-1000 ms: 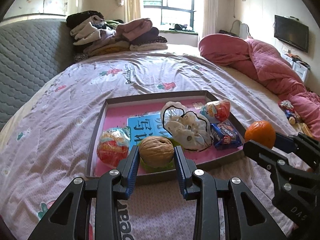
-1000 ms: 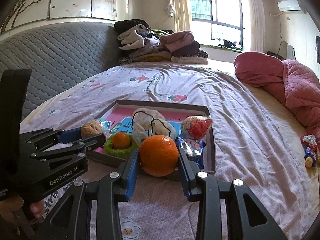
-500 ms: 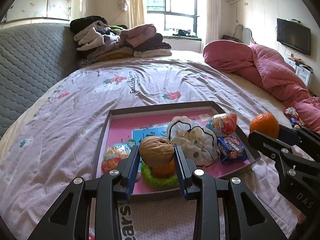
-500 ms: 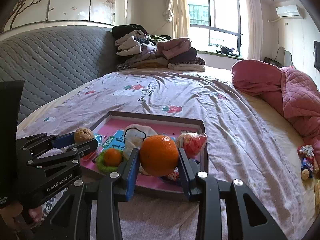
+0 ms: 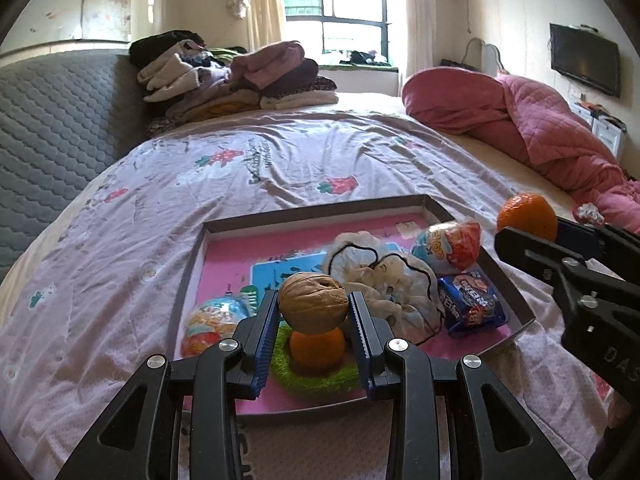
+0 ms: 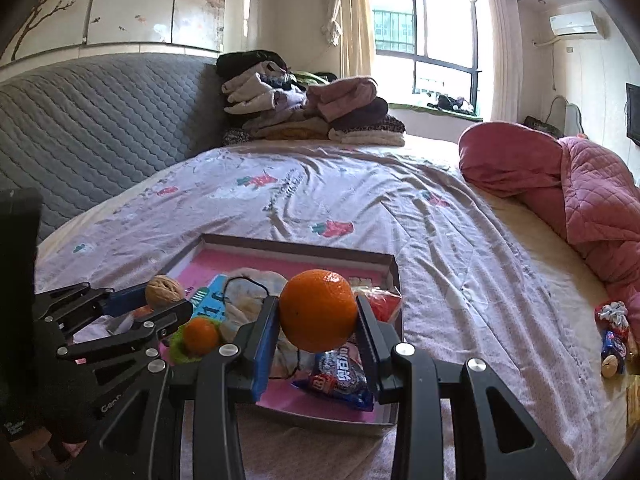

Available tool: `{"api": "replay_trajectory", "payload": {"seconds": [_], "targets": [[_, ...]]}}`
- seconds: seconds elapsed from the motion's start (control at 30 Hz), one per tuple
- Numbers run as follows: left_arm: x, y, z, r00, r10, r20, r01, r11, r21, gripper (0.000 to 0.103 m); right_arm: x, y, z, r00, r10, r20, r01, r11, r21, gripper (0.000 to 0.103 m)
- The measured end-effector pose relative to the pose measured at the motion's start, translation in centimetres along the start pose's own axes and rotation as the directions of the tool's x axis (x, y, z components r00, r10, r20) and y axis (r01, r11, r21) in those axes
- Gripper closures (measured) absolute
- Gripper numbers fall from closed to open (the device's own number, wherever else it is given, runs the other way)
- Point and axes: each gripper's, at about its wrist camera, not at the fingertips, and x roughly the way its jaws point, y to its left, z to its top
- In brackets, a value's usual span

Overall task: Organize objects
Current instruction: 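Carry the walnut onto the orange in the green ring while right carries its orange over the tray, then open the left tool to release the walnut while right holds the orange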

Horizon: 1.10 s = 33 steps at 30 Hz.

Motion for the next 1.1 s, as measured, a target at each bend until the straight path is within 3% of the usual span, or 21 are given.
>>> {"api": "replay_trajectory", "payload": {"seconds": [0.4,0.83,1.1], "targets": [[2.9,-0.5,-0.7,0.999,0.018,-0.045,-0.017,0.999,0.028,0.068,3.1,0.3,-1.4,0.996,0.006,-0.086,-0.008,1.000,-0.025,0.066],[3.9,-0.8,-0.8,0.999,0.007,-0.045,-0.005,0.999,0.050,0.068,5.7,1.9,-2.0,0.994,0.015,-0.107,-0.030,0.990,-0.139,0.066],[5.3,-0.6,-1.3,0.996,0.003,-0.088,0.001,0.999,0.048,0.068,7.2,2.5,-2.7,0.989,-0.004,-0.148,-0.022,0.984,-0.176,0.066]]}}
